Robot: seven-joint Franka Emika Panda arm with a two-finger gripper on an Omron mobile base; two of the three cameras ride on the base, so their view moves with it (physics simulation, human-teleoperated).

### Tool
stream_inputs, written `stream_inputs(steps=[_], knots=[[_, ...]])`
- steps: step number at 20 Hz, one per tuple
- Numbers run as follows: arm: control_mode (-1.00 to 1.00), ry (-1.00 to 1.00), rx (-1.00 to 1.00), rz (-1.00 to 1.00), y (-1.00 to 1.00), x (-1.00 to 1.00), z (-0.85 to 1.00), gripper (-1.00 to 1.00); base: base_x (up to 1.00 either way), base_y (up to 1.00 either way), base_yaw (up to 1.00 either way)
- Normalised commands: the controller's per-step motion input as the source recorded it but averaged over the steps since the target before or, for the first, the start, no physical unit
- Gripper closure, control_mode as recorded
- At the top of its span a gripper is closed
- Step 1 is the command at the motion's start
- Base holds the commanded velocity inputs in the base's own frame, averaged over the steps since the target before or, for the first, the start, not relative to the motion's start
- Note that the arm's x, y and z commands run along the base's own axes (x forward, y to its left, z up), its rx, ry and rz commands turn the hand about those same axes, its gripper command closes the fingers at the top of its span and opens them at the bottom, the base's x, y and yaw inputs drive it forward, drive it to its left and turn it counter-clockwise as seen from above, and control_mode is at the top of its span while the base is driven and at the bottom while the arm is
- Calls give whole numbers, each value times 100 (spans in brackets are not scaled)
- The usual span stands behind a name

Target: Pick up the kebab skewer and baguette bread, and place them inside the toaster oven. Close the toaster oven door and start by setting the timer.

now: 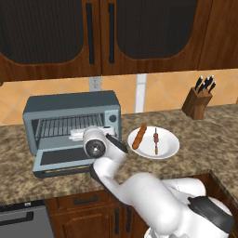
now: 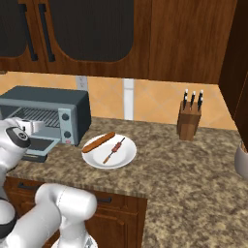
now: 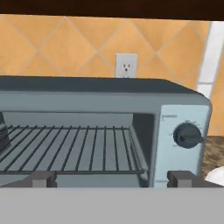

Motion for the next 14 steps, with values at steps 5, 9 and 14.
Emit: stream_inputs(steps=[5, 9, 14], knots=[[-100, 0, 0, -1, 17, 48, -6, -100, 0, 0, 0], [-100, 5, 0, 0, 39, 31, -13, -100, 0, 0, 0], [-100, 12, 2, 0, 21, 34, -2, -100, 0, 0, 0]])
